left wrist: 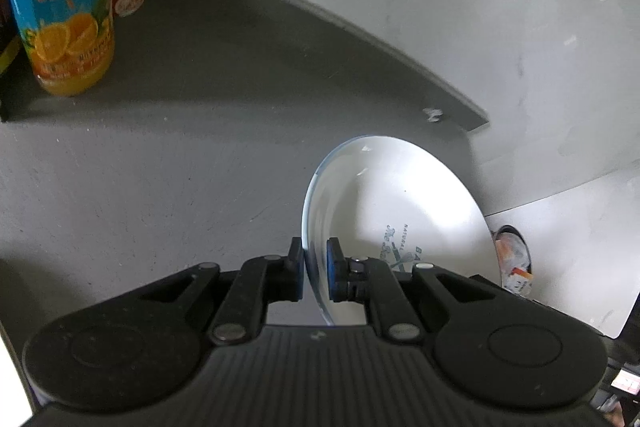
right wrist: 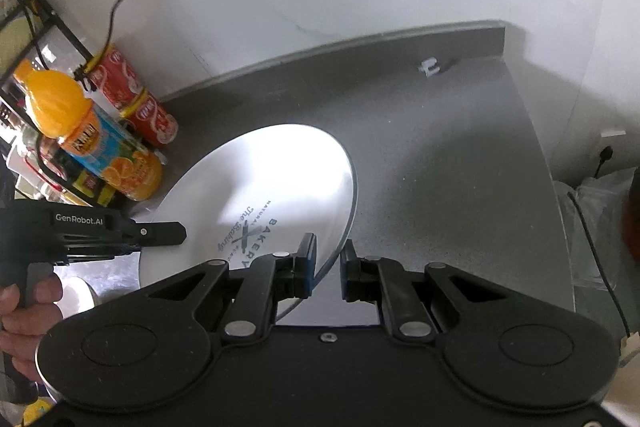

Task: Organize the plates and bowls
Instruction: 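Lift the 'BAKERY' plate with both grippers over the 'Sweet' plate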

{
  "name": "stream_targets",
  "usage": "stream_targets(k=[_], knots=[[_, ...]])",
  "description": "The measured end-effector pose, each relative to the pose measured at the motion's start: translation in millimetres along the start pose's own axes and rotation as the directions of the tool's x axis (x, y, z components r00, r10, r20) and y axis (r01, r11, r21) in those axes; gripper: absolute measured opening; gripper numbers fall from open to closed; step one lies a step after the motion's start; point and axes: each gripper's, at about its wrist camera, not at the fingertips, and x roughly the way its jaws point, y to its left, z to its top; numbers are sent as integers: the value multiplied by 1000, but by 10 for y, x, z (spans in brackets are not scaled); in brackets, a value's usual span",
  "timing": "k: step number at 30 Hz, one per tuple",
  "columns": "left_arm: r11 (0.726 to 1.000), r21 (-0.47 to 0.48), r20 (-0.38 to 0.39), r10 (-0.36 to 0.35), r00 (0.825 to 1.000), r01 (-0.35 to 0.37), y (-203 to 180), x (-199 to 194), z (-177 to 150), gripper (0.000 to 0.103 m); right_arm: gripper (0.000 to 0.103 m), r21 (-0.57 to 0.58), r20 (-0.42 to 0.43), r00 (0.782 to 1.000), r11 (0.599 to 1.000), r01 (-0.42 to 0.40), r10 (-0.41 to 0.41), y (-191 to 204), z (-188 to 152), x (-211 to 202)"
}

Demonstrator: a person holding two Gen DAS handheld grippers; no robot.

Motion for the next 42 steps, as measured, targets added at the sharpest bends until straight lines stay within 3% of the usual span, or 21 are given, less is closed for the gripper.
stream_targets(k=[14,27,42], knots=[[995,48,41,-95,995,93,432,-741,-102,9,12,14,76,996,999,35,-36,733,-323,-352],[995,35,62,-98,993,96,1149,-1337,-274,9,13,-15,88,996,999,34,-32,1593,-755,-395],[998,18,62,-63,996,62,1929,-1784,-608,9,13,-26,66,997,999,27,-26,2297,-1361,-279]])
